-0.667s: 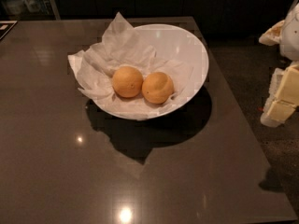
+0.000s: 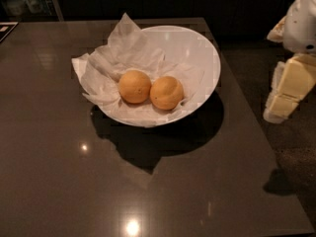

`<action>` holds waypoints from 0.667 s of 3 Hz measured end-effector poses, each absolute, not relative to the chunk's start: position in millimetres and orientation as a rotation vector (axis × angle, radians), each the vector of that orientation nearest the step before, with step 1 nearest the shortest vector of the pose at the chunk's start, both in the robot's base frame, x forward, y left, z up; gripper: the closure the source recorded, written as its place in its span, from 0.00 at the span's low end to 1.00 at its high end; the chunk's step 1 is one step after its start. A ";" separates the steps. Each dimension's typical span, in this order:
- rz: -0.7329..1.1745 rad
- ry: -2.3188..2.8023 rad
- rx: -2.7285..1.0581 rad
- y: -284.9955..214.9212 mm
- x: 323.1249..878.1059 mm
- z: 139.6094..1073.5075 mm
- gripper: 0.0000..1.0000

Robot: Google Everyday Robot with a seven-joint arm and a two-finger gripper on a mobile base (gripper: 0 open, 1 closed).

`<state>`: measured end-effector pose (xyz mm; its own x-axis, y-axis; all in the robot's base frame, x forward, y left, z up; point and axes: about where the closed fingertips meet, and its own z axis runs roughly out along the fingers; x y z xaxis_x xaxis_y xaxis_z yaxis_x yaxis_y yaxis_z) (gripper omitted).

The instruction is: Pick orange from white bowl

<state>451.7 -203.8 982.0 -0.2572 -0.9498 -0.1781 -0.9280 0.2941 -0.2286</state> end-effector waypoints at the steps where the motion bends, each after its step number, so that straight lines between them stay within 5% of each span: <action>1: -0.138 2.338 -1.734 -182.6 483.7 983.3 0.00; 2: -0.133 2.333 -1.790 -157.4 514.4 977.2 0.00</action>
Offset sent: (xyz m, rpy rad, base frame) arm 0.0751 0.0648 -0.0169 -0.1286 0.1953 0.0547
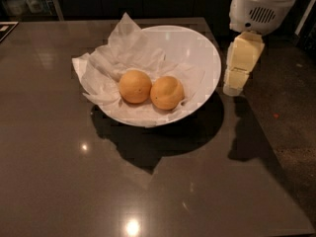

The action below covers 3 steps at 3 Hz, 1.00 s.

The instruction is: Pick orange from white bowl

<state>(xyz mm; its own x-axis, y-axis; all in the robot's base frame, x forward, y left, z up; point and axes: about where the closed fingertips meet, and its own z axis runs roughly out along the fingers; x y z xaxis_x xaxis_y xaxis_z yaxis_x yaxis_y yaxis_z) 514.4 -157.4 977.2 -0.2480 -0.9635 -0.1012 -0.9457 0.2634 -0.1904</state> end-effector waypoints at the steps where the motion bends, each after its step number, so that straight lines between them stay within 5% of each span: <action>1: -0.141 2.293 -1.786 -150.1 519.6 977.2 0.00; 3: -0.252 2.198 -1.890 -108.3 525.9 947.4 0.00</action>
Offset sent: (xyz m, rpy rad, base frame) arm 0.0044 0.0482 -0.0336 -0.0658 -0.0865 0.1107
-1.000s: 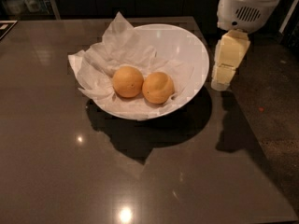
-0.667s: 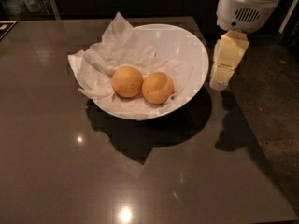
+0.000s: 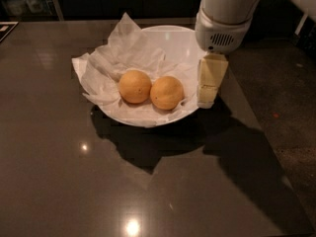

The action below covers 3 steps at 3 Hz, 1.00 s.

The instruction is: Pick orange from white bowl

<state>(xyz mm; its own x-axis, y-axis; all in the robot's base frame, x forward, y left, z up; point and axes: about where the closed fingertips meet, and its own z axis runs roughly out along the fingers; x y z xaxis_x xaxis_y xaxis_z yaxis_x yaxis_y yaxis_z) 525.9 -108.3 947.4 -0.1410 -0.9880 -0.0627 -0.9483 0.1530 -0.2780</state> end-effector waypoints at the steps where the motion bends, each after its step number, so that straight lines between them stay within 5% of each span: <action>1: -0.272 2.192 -1.937 -92.5 531.2 932.3 0.07; 3: -0.243 2.220 -1.984 -74.5 547.4 913.1 0.22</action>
Offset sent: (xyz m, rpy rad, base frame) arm 0.0202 0.0369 -0.0353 -0.0529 0.0831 0.0371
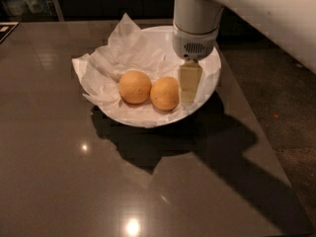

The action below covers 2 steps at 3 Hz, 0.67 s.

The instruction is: Pick orange from white bowl

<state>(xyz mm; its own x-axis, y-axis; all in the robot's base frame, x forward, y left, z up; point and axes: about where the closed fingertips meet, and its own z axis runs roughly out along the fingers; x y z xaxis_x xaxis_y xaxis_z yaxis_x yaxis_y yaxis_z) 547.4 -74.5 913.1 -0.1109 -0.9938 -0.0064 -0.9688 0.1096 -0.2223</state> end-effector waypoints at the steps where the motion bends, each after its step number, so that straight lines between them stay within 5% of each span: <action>1: -0.228 2.236 -2.015 -65.9 555.3 904.6 0.29; 2: -0.213 2.254 -2.033 -59.7 560.6 898.4 0.33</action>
Offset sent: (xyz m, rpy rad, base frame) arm 0.0113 0.0161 -0.0222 -0.0544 0.1223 -0.0008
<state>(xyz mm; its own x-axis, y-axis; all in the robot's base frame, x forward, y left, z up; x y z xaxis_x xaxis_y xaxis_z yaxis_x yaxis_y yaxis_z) 560.6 -59.7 898.4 -0.1048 -0.9943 0.0204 -0.9805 0.0998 -0.1695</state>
